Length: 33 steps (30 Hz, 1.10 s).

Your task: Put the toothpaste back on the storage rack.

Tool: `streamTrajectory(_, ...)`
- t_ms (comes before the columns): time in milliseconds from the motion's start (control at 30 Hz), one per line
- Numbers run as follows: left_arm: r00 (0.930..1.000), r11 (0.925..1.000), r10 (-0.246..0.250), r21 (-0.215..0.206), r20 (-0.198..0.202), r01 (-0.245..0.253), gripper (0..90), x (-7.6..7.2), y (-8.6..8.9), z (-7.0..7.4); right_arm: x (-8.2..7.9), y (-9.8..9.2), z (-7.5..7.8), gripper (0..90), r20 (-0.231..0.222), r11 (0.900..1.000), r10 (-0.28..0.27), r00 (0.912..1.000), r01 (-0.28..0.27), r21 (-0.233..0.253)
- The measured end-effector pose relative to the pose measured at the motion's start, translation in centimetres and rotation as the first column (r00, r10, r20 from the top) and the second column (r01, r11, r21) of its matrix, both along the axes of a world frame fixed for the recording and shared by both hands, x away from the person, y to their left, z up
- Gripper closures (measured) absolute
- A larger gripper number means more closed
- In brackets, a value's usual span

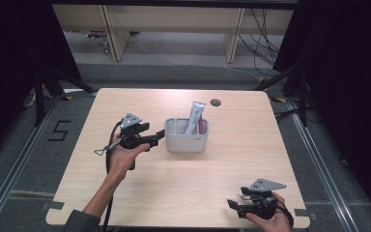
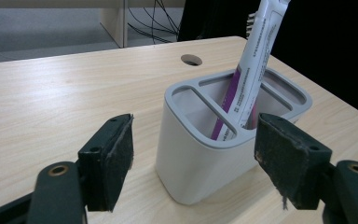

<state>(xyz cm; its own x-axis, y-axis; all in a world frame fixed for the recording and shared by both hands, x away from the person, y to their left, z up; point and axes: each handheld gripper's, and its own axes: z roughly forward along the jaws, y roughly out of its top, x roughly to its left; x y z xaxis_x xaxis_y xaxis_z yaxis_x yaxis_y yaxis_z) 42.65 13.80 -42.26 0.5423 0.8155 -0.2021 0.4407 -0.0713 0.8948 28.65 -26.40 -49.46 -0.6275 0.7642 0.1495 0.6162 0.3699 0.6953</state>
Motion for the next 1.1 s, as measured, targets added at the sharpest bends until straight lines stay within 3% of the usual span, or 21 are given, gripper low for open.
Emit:
streamTrajectory(200, 1.0, 1.0, -0.005, 0.0, 0.005, 0.005, 26.9, -0.5, 0.3, -0.1, 0.0, -0.1, 0.0, 28.0, 0.013, 1.0, -0.002, 0.9999, 0.002, -0.001)
streamTrajectory(367, 0.9999, 1.0, -0.006, -0.005, 0.01, 0.006, 26.6, -1.0, 0.7, -0.1, 0.1, 0.0, -0.1, 28.0, -0.009, 1.0, 0.014, 0.9999, -0.014, 0.011)
streamTrajectory(500, 0.9999, 1.0, -0.008, -0.002, 0.014, 0.008, 26.3, -1.4, 1.0, -0.1, 0.1, -0.1, -0.1, 28.0, 0.01, 1.0, -0.006, 0.9999, 0.006, -0.001)
streamTrajectory(567, 0.9999, 1.0, -0.01, -0.001, 0.014, 0.01, 26.2, -1.6, 1.2, -0.1, 0.0, 0.0, -0.1, 28.0, -0.016, 1.0, -0.018, 0.9997, 0.019, 0.016)
streamTrajectory(600, 0.9998, 0.9999, -0.011, -0.001, 0.015, 0.011, 26.0, -1.7, 1.2, -0.2, 0.1, -0.1, -0.1, 28.0, 0.002, 1.0, -0.01, 0.9999, 0.01, 0.002)
streamTrajectory(1100, 0.9997, 0.9997, -0.023, 0.001, 0.01, 0.023, 21.7, -3.0, 2.3, -1.0, 0.2, -0.1, -0.1, 28.0, 0.006, 1.0, -0.006, 1.0, 0.006, 0.011)
